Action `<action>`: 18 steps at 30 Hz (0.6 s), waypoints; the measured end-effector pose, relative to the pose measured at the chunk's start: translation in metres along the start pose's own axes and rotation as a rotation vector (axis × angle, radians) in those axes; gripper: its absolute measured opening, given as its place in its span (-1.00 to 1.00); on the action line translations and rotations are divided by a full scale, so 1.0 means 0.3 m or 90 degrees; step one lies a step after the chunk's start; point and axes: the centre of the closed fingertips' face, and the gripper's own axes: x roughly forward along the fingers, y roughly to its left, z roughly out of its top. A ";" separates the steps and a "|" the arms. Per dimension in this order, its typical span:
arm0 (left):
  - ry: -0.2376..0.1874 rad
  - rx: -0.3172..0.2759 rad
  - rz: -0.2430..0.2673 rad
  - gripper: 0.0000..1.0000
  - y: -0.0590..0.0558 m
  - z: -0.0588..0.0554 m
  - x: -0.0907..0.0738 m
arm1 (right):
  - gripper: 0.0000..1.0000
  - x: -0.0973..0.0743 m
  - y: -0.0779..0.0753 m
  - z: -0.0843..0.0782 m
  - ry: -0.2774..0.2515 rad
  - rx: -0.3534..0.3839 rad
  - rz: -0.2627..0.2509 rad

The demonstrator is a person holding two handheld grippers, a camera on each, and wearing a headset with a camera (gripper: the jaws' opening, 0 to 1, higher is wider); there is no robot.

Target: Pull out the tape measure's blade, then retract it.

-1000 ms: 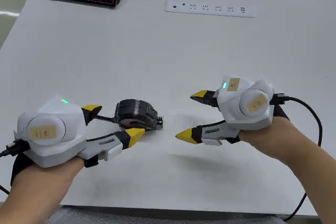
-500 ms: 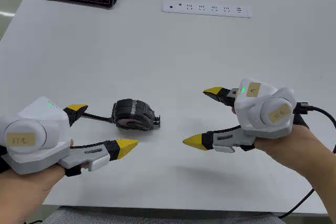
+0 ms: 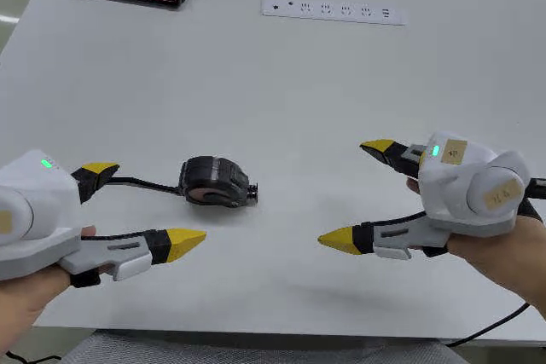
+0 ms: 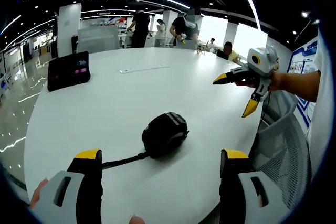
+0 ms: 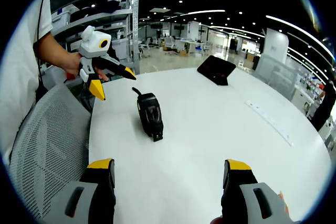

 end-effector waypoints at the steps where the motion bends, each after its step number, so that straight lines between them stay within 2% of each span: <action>1: 0.002 0.004 -0.001 0.85 0.001 -0.002 -0.003 | 0.69 -0.006 0.002 -0.003 0.000 0.007 0.001; 8: 0.006 0.035 0.004 0.97 0.021 -0.010 -0.031 | 0.82 -0.052 0.004 -0.024 -0.005 0.037 -0.008; 18: 0.023 0.087 -0.017 0.98 -0.002 -0.025 -0.055 | 0.93 -0.100 0.009 -0.036 -0.008 0.053 -0.017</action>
